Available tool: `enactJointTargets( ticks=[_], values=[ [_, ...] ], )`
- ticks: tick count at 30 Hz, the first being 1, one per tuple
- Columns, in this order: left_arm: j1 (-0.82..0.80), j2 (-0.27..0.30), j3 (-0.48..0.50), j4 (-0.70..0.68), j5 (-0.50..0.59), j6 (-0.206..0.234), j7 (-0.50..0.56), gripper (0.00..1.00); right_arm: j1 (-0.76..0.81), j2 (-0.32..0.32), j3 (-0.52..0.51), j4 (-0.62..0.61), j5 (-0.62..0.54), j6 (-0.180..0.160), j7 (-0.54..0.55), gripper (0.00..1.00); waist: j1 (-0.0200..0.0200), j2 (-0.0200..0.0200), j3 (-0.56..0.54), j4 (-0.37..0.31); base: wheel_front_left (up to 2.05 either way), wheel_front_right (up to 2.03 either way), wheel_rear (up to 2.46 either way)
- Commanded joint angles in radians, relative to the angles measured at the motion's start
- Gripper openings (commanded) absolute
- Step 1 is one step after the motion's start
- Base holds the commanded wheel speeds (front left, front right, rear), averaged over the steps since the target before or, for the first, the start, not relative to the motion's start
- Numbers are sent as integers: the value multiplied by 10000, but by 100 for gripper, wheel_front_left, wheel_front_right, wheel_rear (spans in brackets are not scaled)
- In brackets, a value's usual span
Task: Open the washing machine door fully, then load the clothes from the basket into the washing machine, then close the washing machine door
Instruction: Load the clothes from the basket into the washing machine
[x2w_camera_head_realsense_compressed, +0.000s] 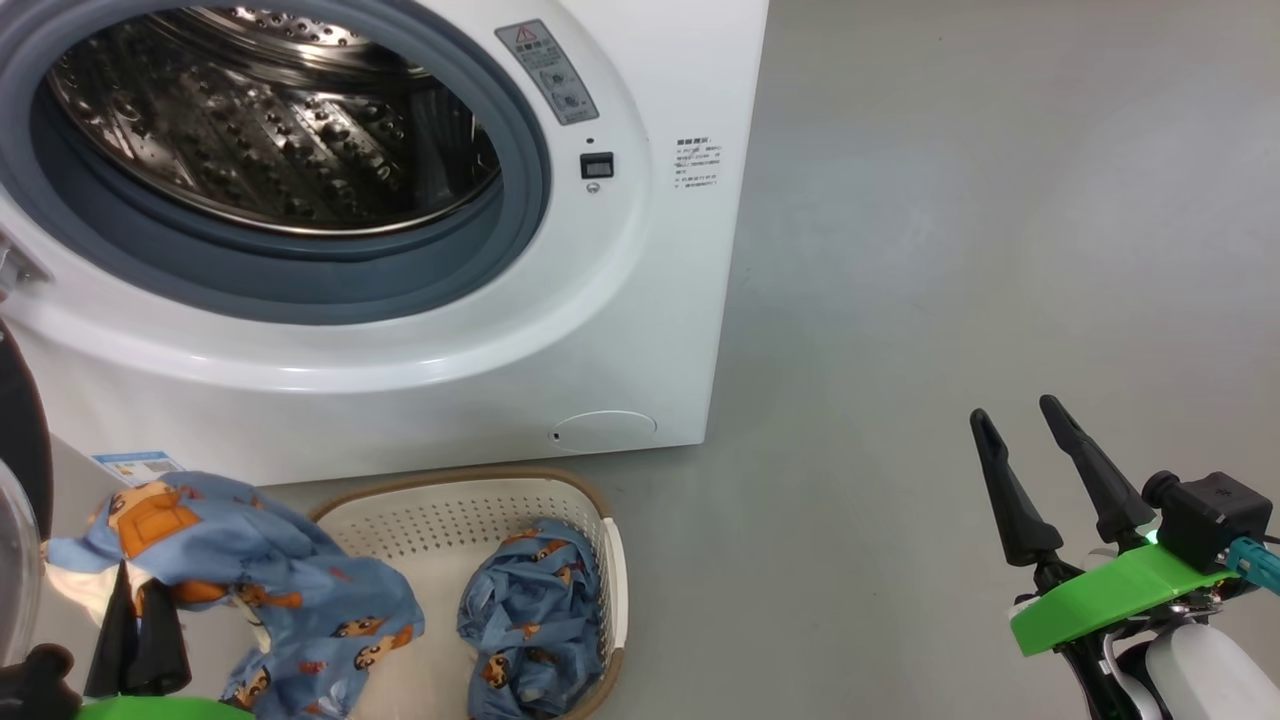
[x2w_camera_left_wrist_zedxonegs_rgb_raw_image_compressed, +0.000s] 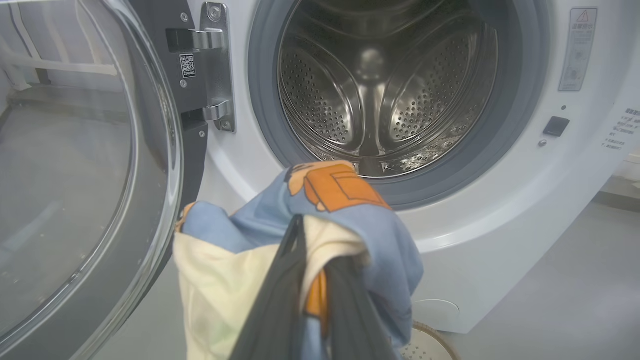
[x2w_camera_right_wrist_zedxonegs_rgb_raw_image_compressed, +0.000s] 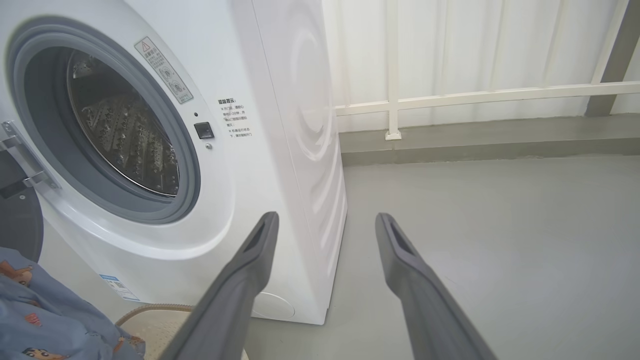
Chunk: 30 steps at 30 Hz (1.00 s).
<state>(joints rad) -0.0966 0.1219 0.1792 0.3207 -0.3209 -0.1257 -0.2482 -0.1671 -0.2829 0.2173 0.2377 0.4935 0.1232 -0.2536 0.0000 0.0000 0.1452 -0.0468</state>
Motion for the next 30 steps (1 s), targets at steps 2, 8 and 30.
enactJointTargets(
  ticks=[2, 8, 30],
  values=[
    [-63, 136, 393, -349, 135, -42, -135, 0, 108, -114, 72, -257, 24, 75, -82, 100, 0, 0, 29, -25, 0, 0, 0],
    [-261, 125, 340, -342, 113, -47, -135, 0, 47, -78, 55, -309, -15, 75, -82, 100, 0, 0, 226, -77, 0, 0, 0],
    [-2941, 1052, -603, 351, -83, -49, -135, 0, -493, 340, 104, -436, -203, 75, -82, 100, 0, 0, 1484, -442, 0, 0, 0]
  ],
)
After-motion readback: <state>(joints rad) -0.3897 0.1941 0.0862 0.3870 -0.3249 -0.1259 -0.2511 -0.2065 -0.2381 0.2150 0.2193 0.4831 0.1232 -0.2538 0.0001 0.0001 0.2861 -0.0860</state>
